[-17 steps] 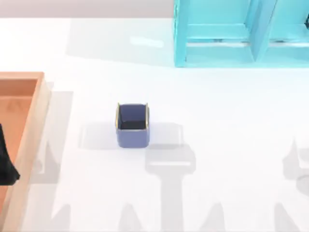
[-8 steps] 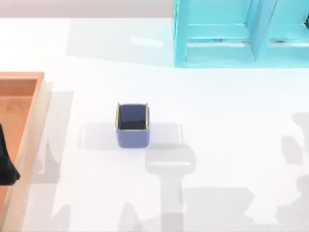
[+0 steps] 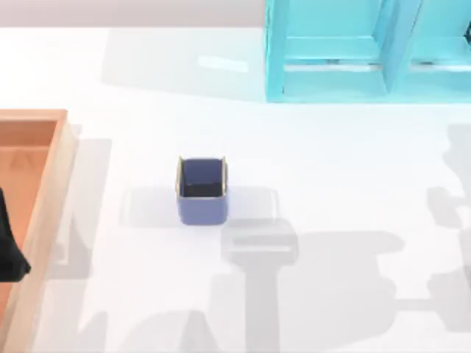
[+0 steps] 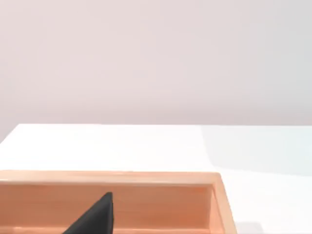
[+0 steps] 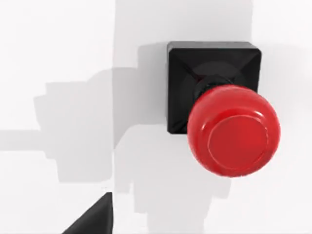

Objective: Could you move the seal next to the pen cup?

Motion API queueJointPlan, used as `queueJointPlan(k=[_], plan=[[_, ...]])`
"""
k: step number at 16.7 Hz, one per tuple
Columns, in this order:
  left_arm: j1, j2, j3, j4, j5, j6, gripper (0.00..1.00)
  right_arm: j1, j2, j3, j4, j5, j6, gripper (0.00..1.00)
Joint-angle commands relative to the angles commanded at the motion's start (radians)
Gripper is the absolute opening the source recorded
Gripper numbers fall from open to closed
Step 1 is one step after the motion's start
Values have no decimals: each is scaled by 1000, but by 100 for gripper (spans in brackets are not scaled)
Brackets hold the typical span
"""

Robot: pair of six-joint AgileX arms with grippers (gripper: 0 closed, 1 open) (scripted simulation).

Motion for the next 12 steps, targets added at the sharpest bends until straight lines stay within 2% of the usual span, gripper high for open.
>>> queueJointPlan(k=[7,12], plan=[[0,0,0,0,0,0,100,3,27,20,-18,-1,0,100],[0,0,0,0,0,0,100,2,67,-103,146,-1,3,100]])
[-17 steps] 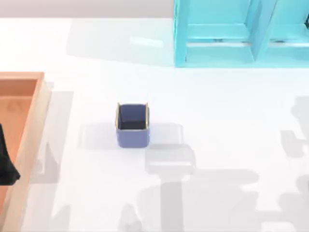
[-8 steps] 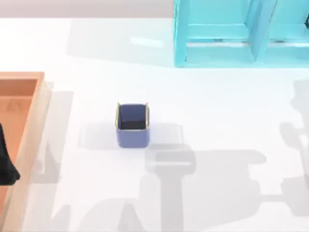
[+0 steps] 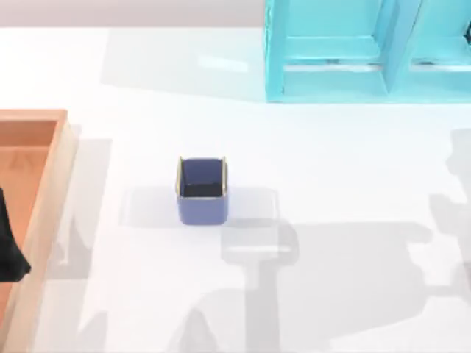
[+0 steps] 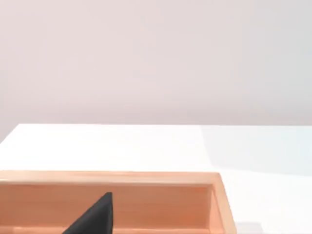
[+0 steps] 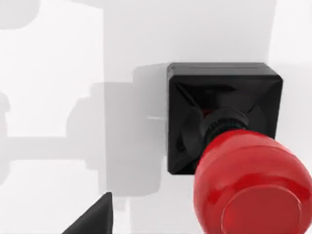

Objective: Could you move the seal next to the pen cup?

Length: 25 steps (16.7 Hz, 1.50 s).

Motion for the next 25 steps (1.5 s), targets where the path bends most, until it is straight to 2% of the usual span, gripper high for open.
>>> queueJointPlan(k=[5,10,23,25], plan=[[0,0,0,0,0,0,100,1,57,-159,218,0,1,100],[0,0,0,0,0,0,100,1,63,-178,239,0,2,100],[0,0,0,0,0,0,100,1,63,-178,239,0,2,2],[0,0,0,0,0,0,100,1,63,-178,239,0,2,0]])
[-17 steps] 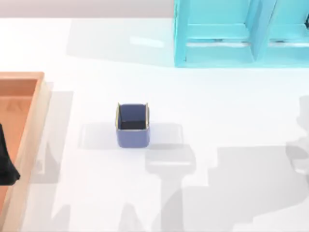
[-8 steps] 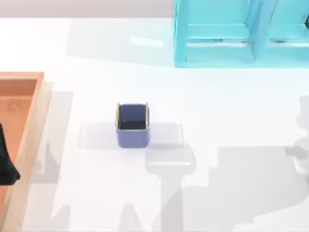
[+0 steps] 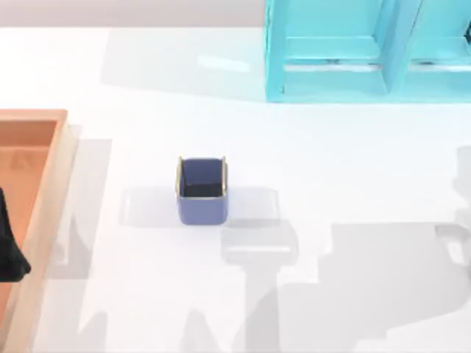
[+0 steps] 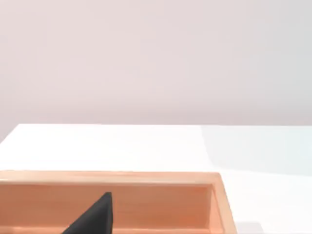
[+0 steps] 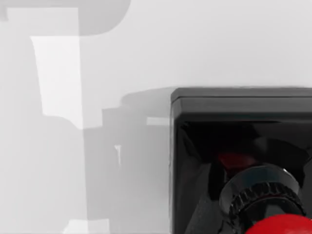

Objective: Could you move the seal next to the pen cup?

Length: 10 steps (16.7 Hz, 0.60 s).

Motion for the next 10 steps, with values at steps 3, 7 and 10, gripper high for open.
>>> queueJointPlan(k=[3,7,10], plan=[[0,0,0,0,0,0,100,0,0,0,0,0,0,0],[0,0,0,0,0,0,100,0,-2,1,0,1,0,0],[0,0,0,0,0,0,100,33,6,40,-39,1,38,0]])
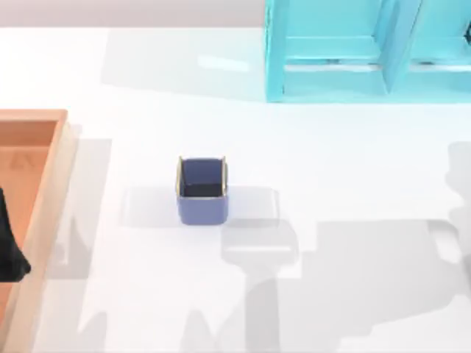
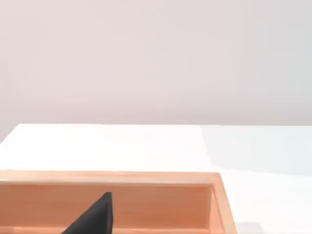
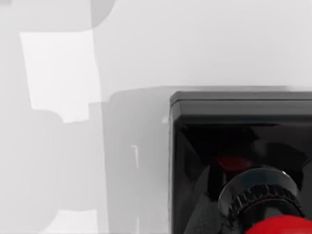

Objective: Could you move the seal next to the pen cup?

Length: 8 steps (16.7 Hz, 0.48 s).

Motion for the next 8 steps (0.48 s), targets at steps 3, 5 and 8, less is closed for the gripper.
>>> queueJointPlan(k=[3,5,8], plan=[[0,0,0,0,0,0,100,106,12,134,-133,0,111,0],[0,0,0,0,0,0,100,201,16,258,-258,0,203,0],[0,0,0,0,0,0,100,343,13,429,-428,0,340,0]])
